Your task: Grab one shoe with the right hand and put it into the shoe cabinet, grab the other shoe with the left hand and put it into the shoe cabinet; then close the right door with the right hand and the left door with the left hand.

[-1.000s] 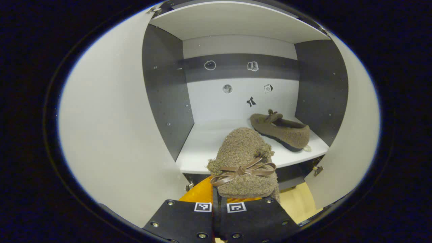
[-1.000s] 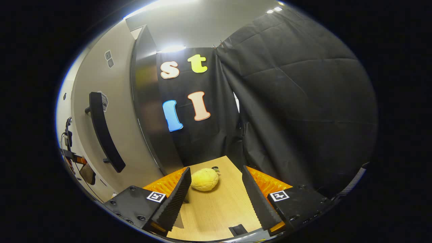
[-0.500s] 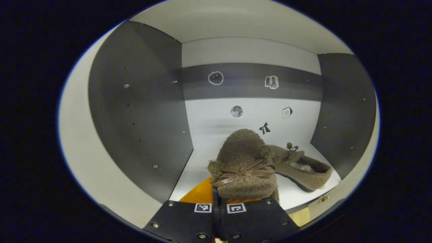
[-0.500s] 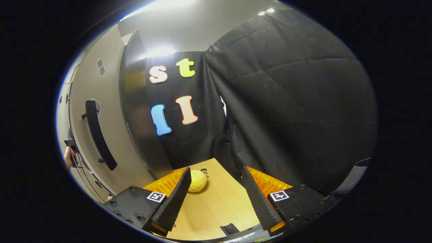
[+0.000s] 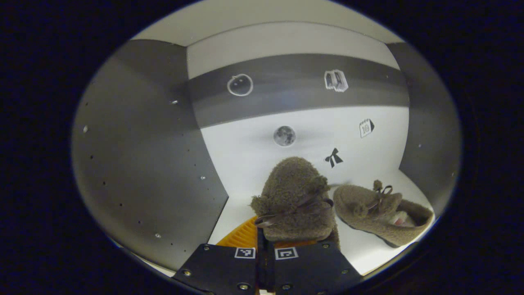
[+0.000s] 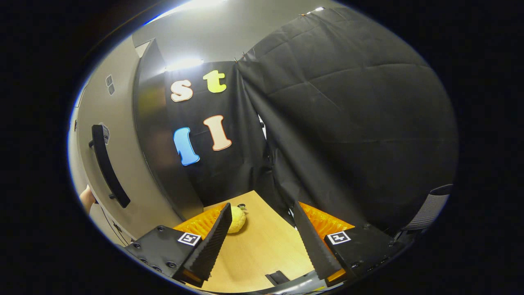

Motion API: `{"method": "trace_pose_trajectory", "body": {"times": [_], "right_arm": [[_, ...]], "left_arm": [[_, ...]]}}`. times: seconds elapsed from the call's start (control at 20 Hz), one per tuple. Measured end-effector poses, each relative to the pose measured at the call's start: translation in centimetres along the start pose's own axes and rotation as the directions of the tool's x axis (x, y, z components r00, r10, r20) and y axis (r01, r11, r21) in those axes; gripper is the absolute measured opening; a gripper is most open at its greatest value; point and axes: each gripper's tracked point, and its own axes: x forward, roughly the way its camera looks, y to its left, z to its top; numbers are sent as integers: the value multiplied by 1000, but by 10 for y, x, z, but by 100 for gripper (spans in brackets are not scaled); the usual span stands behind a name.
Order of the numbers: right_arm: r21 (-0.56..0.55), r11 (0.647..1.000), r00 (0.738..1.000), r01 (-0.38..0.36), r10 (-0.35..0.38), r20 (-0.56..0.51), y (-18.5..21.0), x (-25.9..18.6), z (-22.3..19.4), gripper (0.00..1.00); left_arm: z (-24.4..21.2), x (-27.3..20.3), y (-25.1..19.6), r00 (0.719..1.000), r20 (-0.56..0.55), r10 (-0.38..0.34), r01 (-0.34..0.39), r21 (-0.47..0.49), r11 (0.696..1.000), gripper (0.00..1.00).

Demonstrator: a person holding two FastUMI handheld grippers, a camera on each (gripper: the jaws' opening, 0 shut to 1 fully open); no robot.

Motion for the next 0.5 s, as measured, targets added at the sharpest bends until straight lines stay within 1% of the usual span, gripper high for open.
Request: {"method": "trace_pose_trajectory", "body": {"times": [0.05,0.1,0.15,0.2,0.25,0.3,0.35,0.4,0.45,0.5], "right_arm": [[-6,1000,1000,-4,4,-1,2,1,-1,96],[-16,1000,1000,-6,6,-2,2,2,-4,96],[-27,1000,1000,-9,9,-2,3,3,-4,92],[-38,999,1000,-11,11,-2,3,3,-4,96],[-45,999,1000,-13,13,-2,3,4,-4,92],[-47,999,1000,-17,17,-2,4,5,-5,92],[-45,999,1000,-22,22,-4,6,7,-5,96],[-41,999,1000,-28,27,-7,7,9,-6,96],[-36,999,999,-31,31,-13,8,11,-8,92],[-27,999,999,-38,38,-21,11,12,-10,92]], "left_arm": [[-2,7,-4,1000,-19,-2,3,18,1000,2],[-3,10,-10,1000,-28,-15,15,21,1000,0],[-6,14,-12,999,-39,-20,21,21,1000,4],[-8,16,-14,998,-52,-25,26,22,999,3],[-12,18,-16,997,-63,-33,35,22,999,0],[-14,17,-18,997,-74,-39,40,19,999,10],[-19,17,-19,995,-93,-46,48,22,999,6],[-27,18,-20,991,-126,-52,57,33,998,8],[-32,12,-11,989,-148,-27,35,55,998,10],[-33,12,-9,989,-145,-33,43,65,997,10]]}}
